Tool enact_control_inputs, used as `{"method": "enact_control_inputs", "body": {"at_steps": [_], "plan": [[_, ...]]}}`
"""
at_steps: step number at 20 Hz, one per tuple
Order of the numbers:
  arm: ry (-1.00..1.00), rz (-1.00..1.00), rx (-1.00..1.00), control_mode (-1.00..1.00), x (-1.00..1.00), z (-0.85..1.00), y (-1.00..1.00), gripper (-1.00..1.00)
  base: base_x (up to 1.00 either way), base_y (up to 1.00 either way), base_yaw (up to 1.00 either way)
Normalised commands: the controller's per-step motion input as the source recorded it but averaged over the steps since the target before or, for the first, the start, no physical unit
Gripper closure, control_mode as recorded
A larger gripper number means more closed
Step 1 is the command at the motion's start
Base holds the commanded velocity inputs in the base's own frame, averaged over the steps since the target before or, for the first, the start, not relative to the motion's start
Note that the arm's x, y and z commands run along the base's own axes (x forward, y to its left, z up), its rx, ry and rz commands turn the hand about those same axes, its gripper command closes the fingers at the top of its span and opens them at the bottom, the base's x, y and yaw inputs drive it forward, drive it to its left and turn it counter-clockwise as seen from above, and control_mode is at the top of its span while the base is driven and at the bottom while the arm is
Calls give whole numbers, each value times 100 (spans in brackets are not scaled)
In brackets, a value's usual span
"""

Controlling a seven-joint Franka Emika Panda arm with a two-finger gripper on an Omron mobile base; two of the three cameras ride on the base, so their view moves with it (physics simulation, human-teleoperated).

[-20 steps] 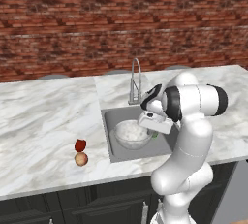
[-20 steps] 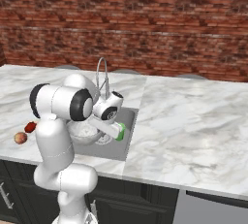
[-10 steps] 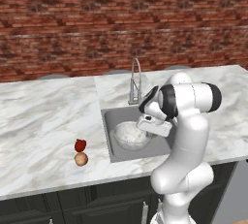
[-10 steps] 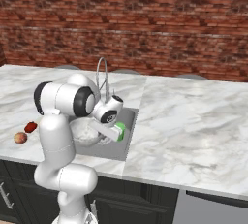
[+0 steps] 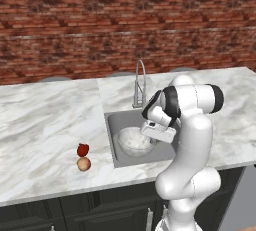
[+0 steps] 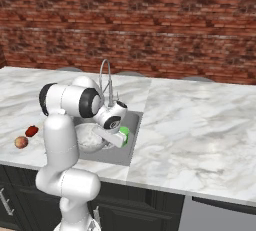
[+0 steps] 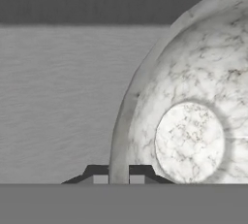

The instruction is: Remove the peach and bell pepper from the sink. Then move the bowl and cup from the counter to the sink for washing.

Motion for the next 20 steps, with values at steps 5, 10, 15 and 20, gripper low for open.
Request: {"method": "enact_control_inputs", "body": {"at_steps": [5,10,15,20], "plan": [[0,-1,0,-100,15,-14,0,100,0,0,0],[0,0,0,-100,12,-11,0,100,0,0,0],[0,0,0,-100,10,-13,0,100,0,0,0],[0,0,0,-100,8,-11,0,100,0,0,0]]}}
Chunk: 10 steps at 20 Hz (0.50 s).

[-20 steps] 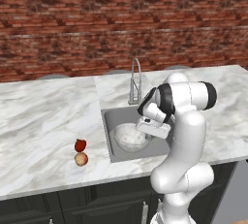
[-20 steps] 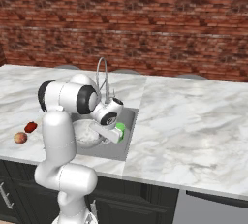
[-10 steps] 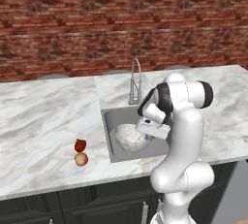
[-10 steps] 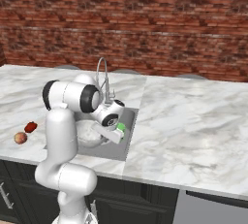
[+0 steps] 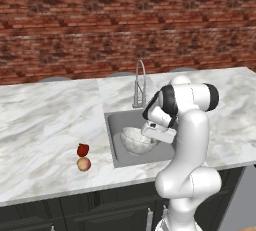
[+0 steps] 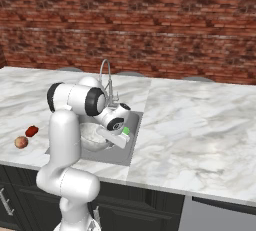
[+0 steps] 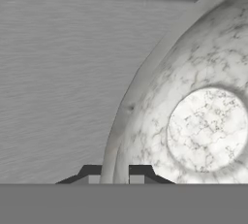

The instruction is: Remove the peach and bell pepper from the sink. Then move the bowl and cup from the counter to the sink for washing.

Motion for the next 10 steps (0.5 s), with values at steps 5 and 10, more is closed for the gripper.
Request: {"method": "enact_control_inputs", "body": {"at_steps": [5,10], "plan": [[-3,0,0,-100,-1,-1,10,100,0,0,0],[-8,0,0,-100,-6,5,9,100,0,0,0]]}}
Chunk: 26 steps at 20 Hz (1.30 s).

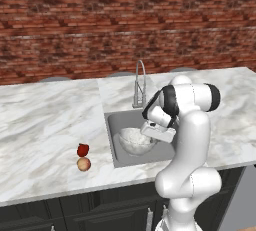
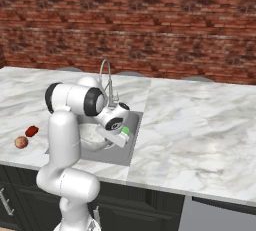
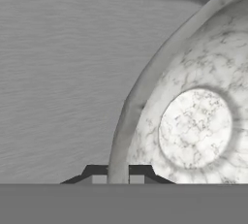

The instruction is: Remove the peach and bell pepper from the sink. Then move the bowl and cup from the counter to the sink for washing.

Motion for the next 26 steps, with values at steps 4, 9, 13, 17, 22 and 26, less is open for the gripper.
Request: {"method": "enact_control_inputs", "body": {"at_steps": [4,9,13,17,22,26], "plan": [[-5,0,0,-100,-9,7,-1,100,0,0,0],[-4,0,0,-100,-11,6,-6,100,0,0,0],[-2,0,0,-100,-11,4,-12,100,0,0,0],[-1,0,0,-100,-6,3,-14,100,0,0,0],[0,0,0,-100,-1,5,-9,100,0,0,0],[0,0,0,-100,0,8,-12,100,0,0,0]]}}
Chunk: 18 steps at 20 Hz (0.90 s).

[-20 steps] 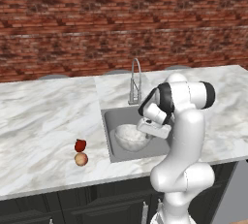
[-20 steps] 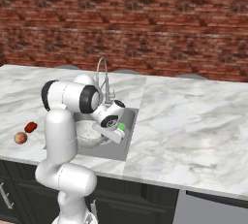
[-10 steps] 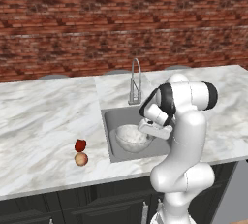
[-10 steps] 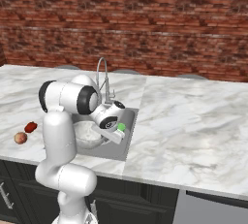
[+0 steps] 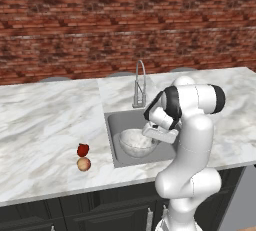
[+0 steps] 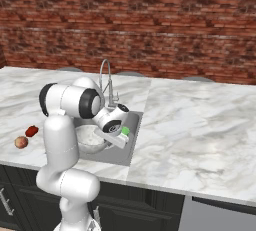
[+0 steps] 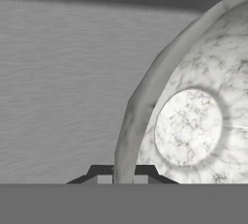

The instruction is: Remove the peach and bell pepper from the sink. Then move the bowl and cup from the counter to the sink for washing.

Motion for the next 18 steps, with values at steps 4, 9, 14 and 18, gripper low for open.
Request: {"method": "enact_control_inputs", "body": {"at_steps": [4,9,14,18], "plan": [[0,-2,0,-100,0,9,-12,100,0,0,0],[0,-4,0,-100,0,7,-15,100,0,0,0],[0,-5,0,-100,0,6,-13,100,0,0,0],[0,-4,0,-100,0,4,-10,100,0,0,0]]}}
